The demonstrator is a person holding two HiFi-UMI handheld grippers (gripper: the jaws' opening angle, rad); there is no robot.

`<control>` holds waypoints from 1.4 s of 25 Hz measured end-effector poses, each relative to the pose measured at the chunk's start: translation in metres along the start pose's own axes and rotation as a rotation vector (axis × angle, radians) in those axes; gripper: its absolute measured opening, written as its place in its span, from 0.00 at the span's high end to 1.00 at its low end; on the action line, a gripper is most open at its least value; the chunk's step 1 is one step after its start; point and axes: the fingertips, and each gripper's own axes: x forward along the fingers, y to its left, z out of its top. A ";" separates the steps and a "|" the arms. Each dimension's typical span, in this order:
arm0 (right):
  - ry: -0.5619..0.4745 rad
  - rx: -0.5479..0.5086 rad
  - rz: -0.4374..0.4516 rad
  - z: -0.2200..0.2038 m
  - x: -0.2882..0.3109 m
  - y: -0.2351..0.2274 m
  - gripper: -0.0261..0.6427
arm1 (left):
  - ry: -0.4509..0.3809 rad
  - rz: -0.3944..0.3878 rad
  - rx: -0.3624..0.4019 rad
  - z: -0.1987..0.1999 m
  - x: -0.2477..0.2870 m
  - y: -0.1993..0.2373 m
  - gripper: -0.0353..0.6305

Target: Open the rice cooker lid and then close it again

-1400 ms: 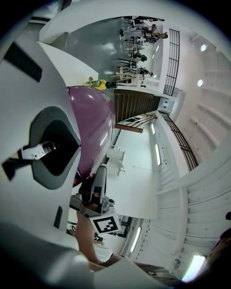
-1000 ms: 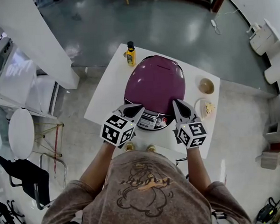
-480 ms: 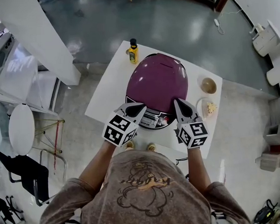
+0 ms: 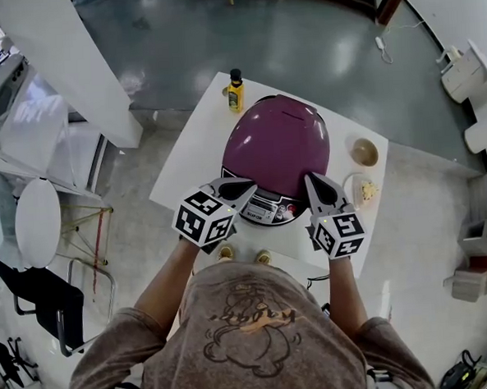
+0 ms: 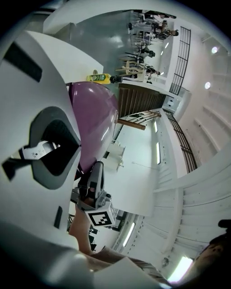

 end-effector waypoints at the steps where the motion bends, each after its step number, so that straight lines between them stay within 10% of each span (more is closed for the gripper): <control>1: 0.000 -0.002 0.004 0.000 0.000 0.000 0.96 | 0.001 -0.012 -0.011 0.001 0.000 0.000 0.92; 35: -0.156 -0.017 0.154 0.112 -0.016 -0.016 0.96 | -0.092 -0.171 -0.025 0.040 0.014 -0.040 0.92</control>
